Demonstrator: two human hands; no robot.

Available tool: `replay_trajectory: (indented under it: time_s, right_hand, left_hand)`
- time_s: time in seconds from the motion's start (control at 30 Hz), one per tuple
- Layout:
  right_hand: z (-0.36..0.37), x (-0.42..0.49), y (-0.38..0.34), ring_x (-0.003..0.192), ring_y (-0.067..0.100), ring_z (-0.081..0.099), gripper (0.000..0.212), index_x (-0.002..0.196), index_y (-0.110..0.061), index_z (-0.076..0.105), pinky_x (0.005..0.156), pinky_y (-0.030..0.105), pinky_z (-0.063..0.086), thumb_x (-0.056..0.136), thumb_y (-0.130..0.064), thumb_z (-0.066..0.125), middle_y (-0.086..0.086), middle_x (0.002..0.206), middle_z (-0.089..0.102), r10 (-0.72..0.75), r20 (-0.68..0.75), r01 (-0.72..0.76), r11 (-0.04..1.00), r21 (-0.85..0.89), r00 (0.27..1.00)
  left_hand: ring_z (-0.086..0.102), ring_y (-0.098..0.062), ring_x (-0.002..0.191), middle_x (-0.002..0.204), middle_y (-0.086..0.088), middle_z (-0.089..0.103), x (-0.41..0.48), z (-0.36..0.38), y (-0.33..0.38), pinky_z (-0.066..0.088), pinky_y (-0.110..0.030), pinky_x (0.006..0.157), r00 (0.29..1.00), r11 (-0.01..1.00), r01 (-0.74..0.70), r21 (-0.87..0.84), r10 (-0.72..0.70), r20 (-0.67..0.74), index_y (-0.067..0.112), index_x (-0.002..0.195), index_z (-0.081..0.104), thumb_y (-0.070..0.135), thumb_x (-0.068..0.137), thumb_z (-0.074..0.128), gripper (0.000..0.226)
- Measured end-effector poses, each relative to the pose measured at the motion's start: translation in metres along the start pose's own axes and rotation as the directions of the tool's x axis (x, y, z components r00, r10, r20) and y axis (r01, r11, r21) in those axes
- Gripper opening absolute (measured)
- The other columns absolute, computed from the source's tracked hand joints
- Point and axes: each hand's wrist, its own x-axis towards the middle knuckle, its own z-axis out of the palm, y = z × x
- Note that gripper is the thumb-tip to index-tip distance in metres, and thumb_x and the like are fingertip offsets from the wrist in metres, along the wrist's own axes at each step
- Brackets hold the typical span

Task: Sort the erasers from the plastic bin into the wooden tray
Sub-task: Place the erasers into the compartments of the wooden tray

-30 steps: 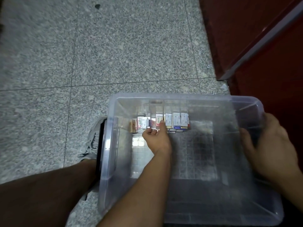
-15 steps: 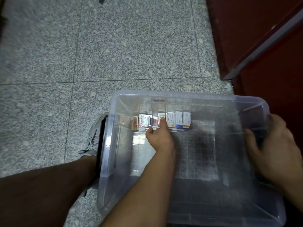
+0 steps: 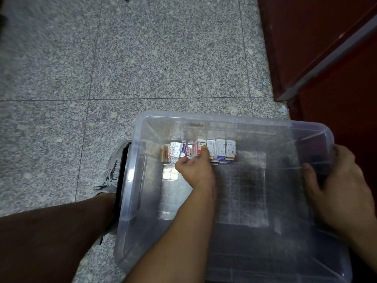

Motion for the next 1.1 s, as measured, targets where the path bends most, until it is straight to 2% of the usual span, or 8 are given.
replay_trajectory:
  time_s: [0.1,0.37,0.47,0.67,0.83,0.97,1.03,1.1]
  right_hand:
    - [0.0,0.0,0.001,0.113,0.048,0.056,0.066,0.144,-0.014,0.032,0.084,0.062,0.053,0.093,-0.044,0.06,0.024,0.134,0.051,-0.008,-0.001,0.008,1.0,-0.006,1.0]
    - [0.002,0.002,0.003,0.114,0.046,0.056,0.062,0.143,-0.012,0.034,0.083,0.057,0.053,0.094,-0.038,0.063,0.022,0.133,0.052,-0.001,0.002,0.001,1.0,-0.016,1.0]
    - [0.002,0.003,0.004,0.109,0.044,0.057,0.058,0.138,-0.01,0.037,0.078,0.054,0.054,0.093,-0.035,0.065,0.022,0.126,0.054,-0.004,-0.005,0.004,1.0,-0.031,1.0]
    - [-0.004,-0.002,-0.001,0.096,0.032,0.056,0.038,0.117,-0.014,0.043,0.074,0.052,0.054,0.092,-0.039,0.058,0.013,0.106,0.055,-0.075,0.036,0.077,0.994,-0.075,0.997]
    - [-0.031,-0.02,-0.005,0.107,0.035,0.051,0.043,0.127,-0.01,0.055,0.087,0.045,0.046,0.093,-0.035,0.06,0.017,0.116,0.056,-0.099,0.045,0.105,0.979,-0.175,0.994]
    - [-0.082,-0.068,-0.031,0.086,0.007,0.062,0.008,0.1,-0.029,0.069,0.077,0.025,0.047,0.092,-0.028,0.069,-0.009,0.094,0.064,-0.158,0.052,0.126,0.915,0.384,0.986]
    - [-0.112,-0.097,-0.041,0.069,0.007,0.06,0.002,0.093,-0.026,0.071,0.068,0.027,0.051,0.092,-0.025,0.072,-0.008,0.078,0.067,-0.132,0.097,0.042,0.777,0.629,0.986]
    - [-0.141,-0.123,-0.041,0.073,0.014,0.065,0.005,0.097,-0.021,0.074,0.065,0.031,0.055,0.092,-0.021,0.073,0.003,0.08,0.072,-0.11,0.125,-0.028,0.63,0.776,0.986]
  left_hand:
    - [0.057,-0.007,0.069,0.091,0.001,0.06,0.006,0.001,-0.001,0.039,-0.002,0.049,1.0,0.999,-0.011,0.039,0.01,0.016,0.013,0.116,0.044,0.018,0.081,0.083,0.053]
    - [0.064,-0.011,0.073,0.115,-0.012,0.067,0.006,-0.012,0.003,0.047,-0.012,0.058,0.996,0.993,-0.087,0.074,0.085,0.032,0.025,0.099,0.052,0.019,0.079,0.083,0.037]
    - [0.063,-0.013,0.075,0.105,-0.007,0.066,0.0,-0.021,0.011,0.047,-0.019,0.066,0.992,0.987,-0.121,0.111,0.114,0.061,0.03,0.093,0.052,0.022,0.079,0.082,0.034]
    - [0.056,0.008,0.052,0.083,0.001,0.061,-0.034,-0.051,0.042,0.044,-0.007,0.057,0.936,0.958,-0.248,0.143,0.199,0.291,0.015,0.103,0.054,0.003,0.086,0.074,0.029]
    - [0.055,0.009,0.058,0.08,0.003,0.059,-0.091,-0.071,0.076,0.043,-0.007,0.061,0.773,0.884,-0.42,0.203,0.231,0.591,0.008,0.103,0.057,-0.004,0.086,0.073,0.026]
    - [0.059,-0.007,0.076,0.09,-0.002,0.067,-0.147,-0.082,0.094,0.048,-0.017,0.071,0.559,0.835,-0.502,0.226,0.114,0.821,0.008,0.103,0.06,0.001,0.084,0.078,0.027]
    - [0.057,-0.01,0.079,0.087,0.0,0.067,-0.185,-0.087,0.101,0.047,-0.023,0.075,0.427,0.803,-0.56,0.205,0.067,0.902,0.002,0.105,0.061,0.001,0.084,0.079,0.027]
    - [0.058,-0.009,0.076,0.084,0.0,0.067,-0.228,-0.092,0.107,0.048,-0.023,0.073,0.298,0.779,-0.602,0.175,0.016,0.954,0.003,0.103,0.061,-0.001,0.085,0.077,0.025]
